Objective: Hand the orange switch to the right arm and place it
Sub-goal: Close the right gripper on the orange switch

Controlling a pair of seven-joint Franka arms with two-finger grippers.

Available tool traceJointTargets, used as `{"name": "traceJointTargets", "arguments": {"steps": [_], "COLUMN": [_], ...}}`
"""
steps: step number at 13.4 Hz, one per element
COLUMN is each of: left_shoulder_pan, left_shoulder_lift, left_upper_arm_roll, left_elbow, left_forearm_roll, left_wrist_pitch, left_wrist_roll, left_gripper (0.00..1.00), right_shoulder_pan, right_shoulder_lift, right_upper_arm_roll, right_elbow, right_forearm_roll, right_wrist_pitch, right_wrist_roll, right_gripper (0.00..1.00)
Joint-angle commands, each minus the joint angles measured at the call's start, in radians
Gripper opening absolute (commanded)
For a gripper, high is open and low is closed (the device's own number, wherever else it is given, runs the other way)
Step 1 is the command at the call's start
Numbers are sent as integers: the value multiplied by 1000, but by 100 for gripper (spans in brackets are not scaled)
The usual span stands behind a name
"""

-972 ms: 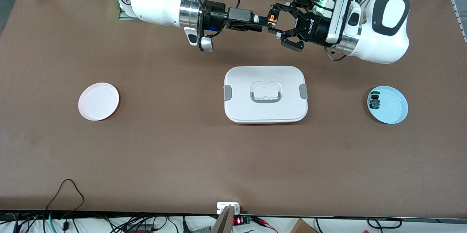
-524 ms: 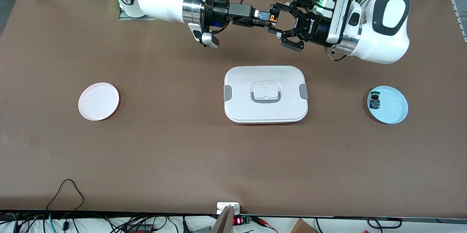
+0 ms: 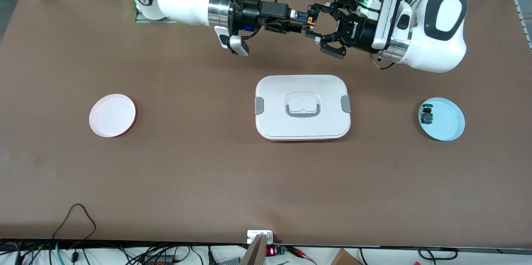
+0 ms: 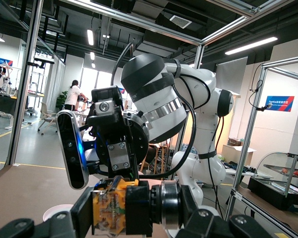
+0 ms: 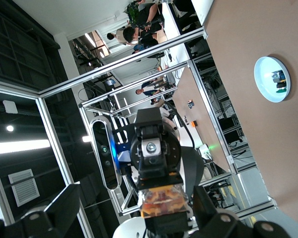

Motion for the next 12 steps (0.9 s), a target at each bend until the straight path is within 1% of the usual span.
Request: {"name": "traceJointTargets", "arguments": {"steps": [1, 10, 12], "left_shoulder_pan": [6, 6, 6], "left_shoulder_lift": [-26, -24, -24], "left_upper_arm_roll": [-8, -8, -8], "left_elbow": [-6, -6, -6], "left_forearm_roll": [-36, -36, -36], "left_wrist_pitch": [8, 8, 8], "left_wrist_roll": [-12, -12, -12], "left_gripper": [0, 0, 0], "right_shoulder_pan": [-2, -2, -4], "right_shoulder_lift": [-7, -3, -3], "right_upper_arm_roll": [15, 31, 31], "right_elbow": [-13, -22, -22], "right_forearm_roll": [18, 6, 6], "right_wrist_pitch": [3, 3, 3], "right_wrist_roll": [-46, -66, -66], "right_gripper": [100, 99, 91]}}
